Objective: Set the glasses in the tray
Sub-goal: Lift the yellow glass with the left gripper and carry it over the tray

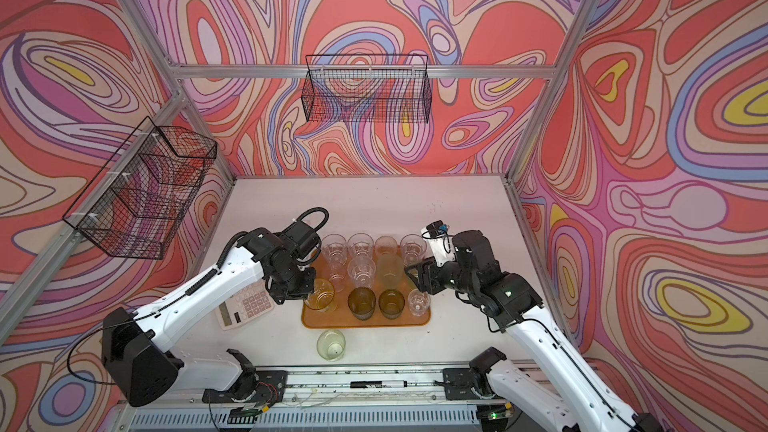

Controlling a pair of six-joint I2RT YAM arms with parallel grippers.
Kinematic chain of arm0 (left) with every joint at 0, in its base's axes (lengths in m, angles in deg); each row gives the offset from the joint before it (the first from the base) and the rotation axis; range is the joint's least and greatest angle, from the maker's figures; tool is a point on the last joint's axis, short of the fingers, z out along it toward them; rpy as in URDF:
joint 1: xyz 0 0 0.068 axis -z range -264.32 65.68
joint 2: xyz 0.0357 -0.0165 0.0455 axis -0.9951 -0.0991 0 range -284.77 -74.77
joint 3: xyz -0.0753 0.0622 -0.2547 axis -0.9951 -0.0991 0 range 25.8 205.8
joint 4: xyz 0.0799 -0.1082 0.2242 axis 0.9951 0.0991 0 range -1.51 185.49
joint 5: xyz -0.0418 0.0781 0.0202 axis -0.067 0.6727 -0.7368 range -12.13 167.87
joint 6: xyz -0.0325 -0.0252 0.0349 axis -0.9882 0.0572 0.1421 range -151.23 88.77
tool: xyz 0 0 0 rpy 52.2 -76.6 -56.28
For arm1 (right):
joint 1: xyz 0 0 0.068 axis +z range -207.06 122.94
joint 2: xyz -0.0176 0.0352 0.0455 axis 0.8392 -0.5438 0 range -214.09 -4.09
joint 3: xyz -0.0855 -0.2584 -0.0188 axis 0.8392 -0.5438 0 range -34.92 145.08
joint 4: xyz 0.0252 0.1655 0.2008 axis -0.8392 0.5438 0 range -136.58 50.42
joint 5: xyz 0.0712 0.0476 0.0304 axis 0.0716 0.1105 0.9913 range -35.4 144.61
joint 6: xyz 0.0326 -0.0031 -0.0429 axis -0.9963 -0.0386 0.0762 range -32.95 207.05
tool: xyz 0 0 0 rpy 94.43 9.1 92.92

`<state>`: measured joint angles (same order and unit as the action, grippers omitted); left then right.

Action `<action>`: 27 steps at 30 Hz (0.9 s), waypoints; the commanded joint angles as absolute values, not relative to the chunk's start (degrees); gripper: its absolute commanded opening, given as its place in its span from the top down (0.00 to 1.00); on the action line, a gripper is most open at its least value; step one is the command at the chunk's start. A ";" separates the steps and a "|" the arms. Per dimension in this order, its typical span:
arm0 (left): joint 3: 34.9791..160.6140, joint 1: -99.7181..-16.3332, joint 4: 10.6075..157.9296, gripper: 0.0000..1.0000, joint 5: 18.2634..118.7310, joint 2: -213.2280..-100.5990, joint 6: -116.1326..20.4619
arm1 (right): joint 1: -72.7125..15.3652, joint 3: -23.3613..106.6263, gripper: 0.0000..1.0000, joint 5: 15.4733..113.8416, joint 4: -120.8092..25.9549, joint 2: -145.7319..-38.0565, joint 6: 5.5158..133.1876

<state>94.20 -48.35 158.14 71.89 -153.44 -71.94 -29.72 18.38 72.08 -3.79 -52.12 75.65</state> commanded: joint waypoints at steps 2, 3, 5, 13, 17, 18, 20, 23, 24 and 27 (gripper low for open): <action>93.23 -47.78 156.43 1.00 71.31 -155.24 -72.63 | -29.85 17.78 0.31 72.45 -4.79 -51.47 76.24; 93.12 -47.58 156.41 1.00 71.41 -155.66 -72.64 | -29.85 17.76 0.32 72.45 -4.74 -51.49 76.24; 92.95 -47.17 155.78 1.00 71.25 -156.36 -72.77 | -29.83 17.73 0.32 72.45 -4.77 -51.47 76.28; 91.47 -46.03 153.15 1.00 70.20 -158.12 -73.92 | -29.90 17.77 0.32 72.62 -4.87 -51.56 76.24; 91.02 -45.55 152.83 1.00 70.66 -158.77 -74.21 | -29.82 17.68 0.32 72.70 -4.84 -51.64 76.26; 90.85 -45.47 152.63 1.00 70.68 -158.79 -74.29 | -29.89 17.65 0.32 72.71 -4.83 -51.65 76.26; 90.63 -45.47 152.08 1.00 70.68 -158.96 -74.62 | -29.85 17.64 0.32 72.80 -4.88 -51.65 76.24; 90.56 -45.38 151.39 1.00 70.32 -159.40 -74.73 | -29.89 17.64 0.32 72.80 -4.85 -51.64 76.24; 90.49 -45.33 151.33 1.00 70.32 -159.68 -74.74 | -29.90 17.68 0.32 72.80 -4.89 -51.64 76.31; 90.36 -45.12 151.17 1.00 70.38 -160.40 -74.61 | -29.83 17.64 0.32 72.82 -4.85 -51.67 76.25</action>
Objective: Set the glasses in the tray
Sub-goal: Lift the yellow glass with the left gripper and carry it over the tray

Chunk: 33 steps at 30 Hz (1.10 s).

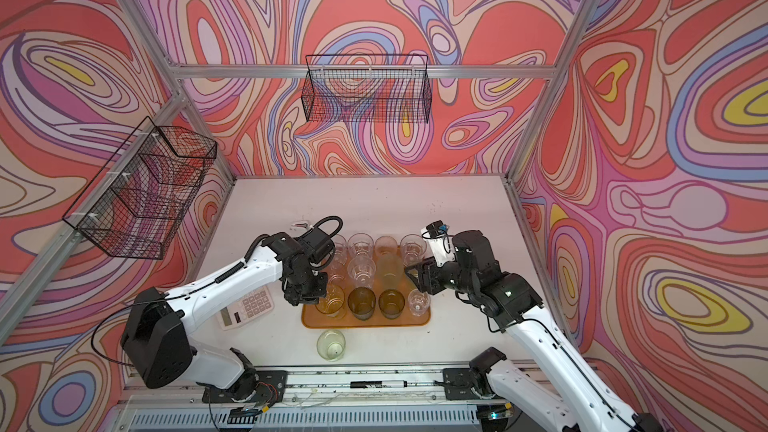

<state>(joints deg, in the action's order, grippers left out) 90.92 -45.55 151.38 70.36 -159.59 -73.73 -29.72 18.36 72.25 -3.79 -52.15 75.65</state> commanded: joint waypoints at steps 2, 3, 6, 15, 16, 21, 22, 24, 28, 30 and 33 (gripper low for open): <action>90.44 -45.03 151.50 1.00 70.31 -160.74 -74.47 | -29.90 17.64 0.32 72.89 -4.84 -51.56 76.28; 90.32 -44.95 151.51 1.00 70.50 -160.89 -74.47 | -29.90 17.64 0.32 72.89 -4.83 -51.55 76.32; 90.29 -44.94 151.50 1.00 70.69 -161.13 -74.43 | -29.89 17.64 0.32 72.89 -4.91 -51.47 76.32; 90.49 -44.46 150.80 1.00 70.66 -162.90 -74.21 | -29.90 17.66 0.32 72.89 -4.88 -51.42 76.33; 90.53 -44.41 150.73 1.00 70.66 -163.05 -74.21 | -29.85 17.64 0.32 72.89 -4.89 -51.38 76.28; 90.57 -44.17 150.28 1.00 70.66 -163.67 -74.32 | -29.88 17.64 0.32 72.97 -4.86 -51.39 76.31; 90.57 -44.14 150.34 1.00 70.73 -163.72 -74.35 | -29.82 17.64 0.32 72.95 -4.87 -51.38 76.26; 90.58 -44.07 150.41 1.00 70.84 -163.74 -74.34 | -29.90 17.64 0.32 72.92 -4.86 -51.45 76.29; 90.49 -43.97 150.28 1.00 70.98 -163.72 -74.38 | -29.90 17.69 0.32 72.95 -4.88 -51.38 76.30; 90.48 -43.90 150.18 1.00 70.94 -163.93 -74.47 | -29.87 17.71 0.32 72.97 -4.84 -51.38 76.28; 90.64 -43.80 150.04 0.99 70.75 -164.16 -74.47 | -29.85 17.68 0.32 72.97 -4.76 -51.36 76.33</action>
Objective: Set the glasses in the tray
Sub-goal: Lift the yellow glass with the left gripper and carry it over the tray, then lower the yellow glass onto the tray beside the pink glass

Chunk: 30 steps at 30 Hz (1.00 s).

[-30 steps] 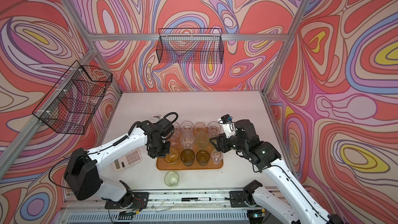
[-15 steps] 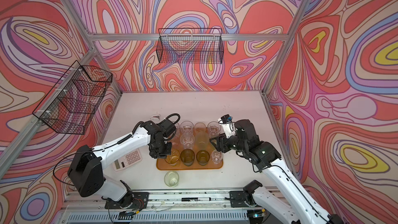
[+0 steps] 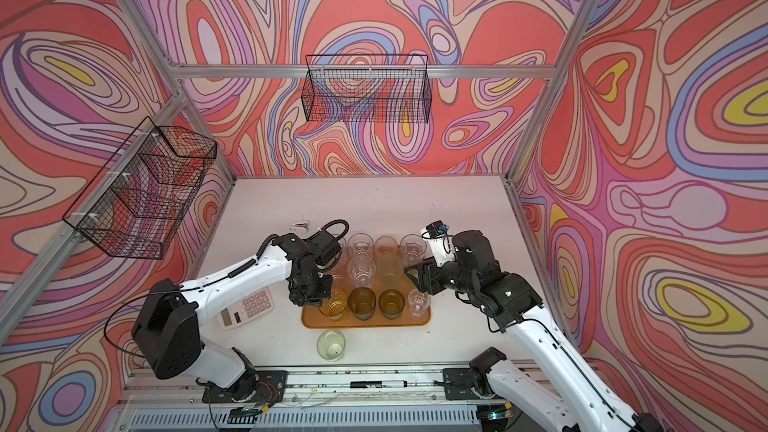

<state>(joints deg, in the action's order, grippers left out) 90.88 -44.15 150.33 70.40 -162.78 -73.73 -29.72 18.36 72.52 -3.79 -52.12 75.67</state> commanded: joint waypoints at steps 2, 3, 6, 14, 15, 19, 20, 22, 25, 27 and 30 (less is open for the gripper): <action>90.79 -43.80 150.10 0.99 70.71 -164.34 -74.38 | -29.90 17.69 0.32 72.97 -4.83 -51.36 76.25; 90.90 -43.80 150.15 0.99 70.66 -164.42 -74.38 | -29.90 17.64 0.31 72.97 -4.83 -51.31 76.32; 90.93 -43.71 150.04 0.99 70.60 -164.61 -74.38 | -29.89 17.64 0.32 72.97 -4.83 -51.32 76.28; 91.36 -43.64 150.10 0.99 70.72 -164.96 -74.21 | -29.85 17.63 0.32 73.06 -4.91 -51.43 76.28; 91.36 -43.62 150.14 0.99 70.84 -164.97 -74.21 | -29.90 17.58 0.32 73.06 -4.88 -51.42 76.32; 91.46 -43.62 151.10 0.97 71.69 -164.71 -74.43 | -29.87 17.55 0.32 73.05 -4.90 -51.38 76.27; 91.37 -43.63 151.43 0.96 71.96 -164.55 -74.57 | -29.90 17.61 0.31 73.06 -4.87 -51.38 76.28; 90.87 -43.67 151.14 0.96 71.82 -164.16 -74.48 | -29.88 17.58 0.32 73.06 -4.87 -51.38 76.26; 90.71 -43.62 150.81 0.96 71.28 -164.29 -74.54 | -29.85 17.55 0.31 73.15 -4.93 -51.47 76.25; 90.79 -43.67 150.30 0.95 70.72 -164.40 -74.52 | -29.86 17.55 0.31 73.24 -5.00 -51.49 76.33; 91.06 -43.67 149.84 0.91 70.55 -164.42 -74.56 | -29.90 17.56 0.32 73.24 -4.83 -51.45 76.28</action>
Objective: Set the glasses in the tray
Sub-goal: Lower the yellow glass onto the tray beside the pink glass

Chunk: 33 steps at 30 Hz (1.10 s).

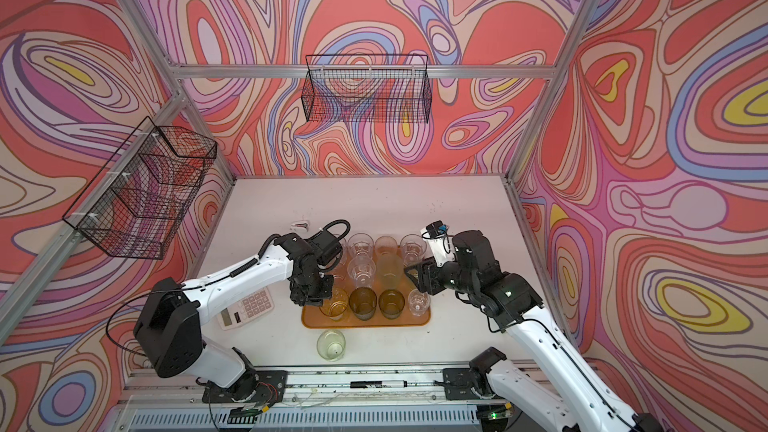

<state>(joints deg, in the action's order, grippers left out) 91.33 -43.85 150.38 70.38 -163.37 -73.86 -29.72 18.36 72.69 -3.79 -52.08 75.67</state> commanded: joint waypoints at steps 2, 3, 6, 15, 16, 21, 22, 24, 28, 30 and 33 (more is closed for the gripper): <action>91.22 -43.60 150.05 0.89 70.62 -164.51 -74.47 | -29.85 17.58 0.31 73.17 -4.92 -51.46 76.32; 91.19 -43.54 150.11 0.88 70.72 -164.56 -74.52 | -29.84 17.55 0.31 73.24 -4.98 -51.51 76.26; 91.28 -43.53 149.95 0.84 70.40 -164.35 -74.40 | -29.86 17.55 0.31 73.24 -4.93 -51.64 76.33; 91.46 -43.45 149.81 0.79 69.96 -164.34 -74.47 | -29.85 17.55 0.31 73.25 -4.96 -51.73 76.37; 91.57 -43.41 149.76 0.78 69.92 -164.25 -74.47 | -29.84 17.57 0.31 73.24 -4.99 -51.73 76.33; 92.42 -43.36 150.33 0.72 69.67 -163.94 -74.47 | -29.83 17.58 0.31 73.24 -4.99 -51.65 76.33; 92.58 -43.36 150.54 0.71 69.82 -163.66 -74.55 | -29.89 17.55 0.31 73.24 -5.00 -51.64 76.33; 92.88 -43.36 151.17 0.68 70.18 -162.91 -74.64 | -29.87 17.62 0.31 73.24 -5.00 -51.73 76.32; 93.44 -43.36 152.72 0.63 70.94 -161.52 -74.73 | -29.83 17.57 0.31 73.33 -5.06 -51.75 76.33; 93.98 -43.36 153.64 0.61 71.32 -160.93 -74.73 | -29.83 17.57 0.31 73.37 -5.09 -51.73 76.33; 94.59 -43.36 154.91 0.60 71.97 -160.03 -74.57 | -29.85 17.63 0.31 73.41 -5.08 -51.64 76.33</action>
<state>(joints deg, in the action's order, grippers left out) 92.82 -43.74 151.27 70.43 -162.01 -73.90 -29.72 18.31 72.98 -3.81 -52.10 75.67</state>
